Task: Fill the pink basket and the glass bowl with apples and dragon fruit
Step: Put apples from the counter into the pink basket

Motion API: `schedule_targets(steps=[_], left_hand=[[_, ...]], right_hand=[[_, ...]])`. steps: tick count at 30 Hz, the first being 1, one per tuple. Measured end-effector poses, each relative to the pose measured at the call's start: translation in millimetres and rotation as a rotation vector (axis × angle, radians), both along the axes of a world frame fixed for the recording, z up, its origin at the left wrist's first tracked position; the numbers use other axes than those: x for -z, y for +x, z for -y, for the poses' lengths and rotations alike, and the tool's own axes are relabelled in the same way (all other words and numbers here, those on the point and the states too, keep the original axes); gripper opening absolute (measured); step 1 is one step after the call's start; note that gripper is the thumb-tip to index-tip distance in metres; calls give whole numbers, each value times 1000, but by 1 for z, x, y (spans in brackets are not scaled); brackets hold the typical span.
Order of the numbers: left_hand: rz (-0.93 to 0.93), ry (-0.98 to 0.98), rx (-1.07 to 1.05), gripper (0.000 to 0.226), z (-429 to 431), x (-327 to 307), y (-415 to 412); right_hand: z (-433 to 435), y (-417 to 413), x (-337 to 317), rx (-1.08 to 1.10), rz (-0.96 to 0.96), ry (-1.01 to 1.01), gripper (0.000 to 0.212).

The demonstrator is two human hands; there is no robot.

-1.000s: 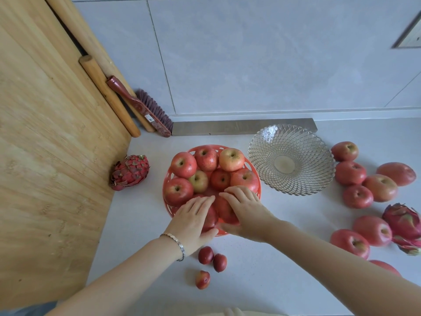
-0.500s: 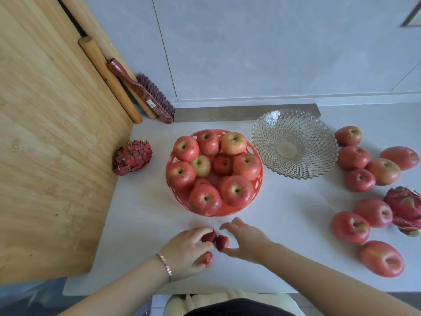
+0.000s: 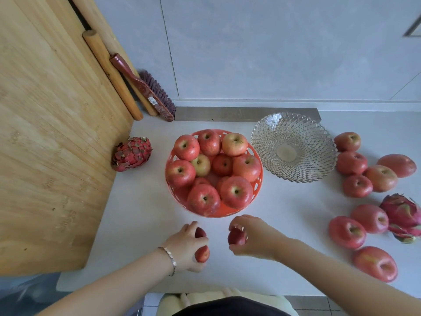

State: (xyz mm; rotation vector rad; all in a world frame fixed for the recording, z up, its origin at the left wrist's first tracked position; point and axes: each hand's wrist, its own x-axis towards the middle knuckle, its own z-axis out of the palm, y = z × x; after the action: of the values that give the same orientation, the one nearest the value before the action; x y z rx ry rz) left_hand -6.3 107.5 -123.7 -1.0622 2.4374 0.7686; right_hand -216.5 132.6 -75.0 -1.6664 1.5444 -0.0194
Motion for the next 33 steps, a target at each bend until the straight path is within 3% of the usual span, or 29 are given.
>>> schedule_targets(steps=[4,6,8,10,12,14,16,19,23,26,33], left_hand=[[-327,210,-126,54,6,-49,11],[-470,240,-116,48,14,-79,4],[-618,176,-112,43,30,-103,-5],[-724,25,-158,37,50,-116,-8],[-785,-115,-293,33,68,-115,-6],[-795,-181,-474,36,81,-109,-3],[-776,-231,-598,41,89,-104,-1],[-752,-272,-674,40,93,-99,2],[-728,-264,-696,36,87,-91,6],[-718,-290,-666,47,81,-84,12],[-694,-223,-704,50,72,-76,26]], right_hand=[[12,-3,-38,118,255,-133,25],[22,0,-50,269,435,-228,30],[39,2,-54,399,548,-256,29],[60,-1,-57,535,678,-158,26],[80,-3,-63,686,923,32,25],[98,-4,-63,735,986,102,18],[116,-3,-50,615,670,-15,25],[135,9,-35,228,48,-240,37],[144,33,-17,-160,-309,-232,39],[150,43,-3,-255,-445,-167,34],[156,43,2,-186,-449,-202,29]])
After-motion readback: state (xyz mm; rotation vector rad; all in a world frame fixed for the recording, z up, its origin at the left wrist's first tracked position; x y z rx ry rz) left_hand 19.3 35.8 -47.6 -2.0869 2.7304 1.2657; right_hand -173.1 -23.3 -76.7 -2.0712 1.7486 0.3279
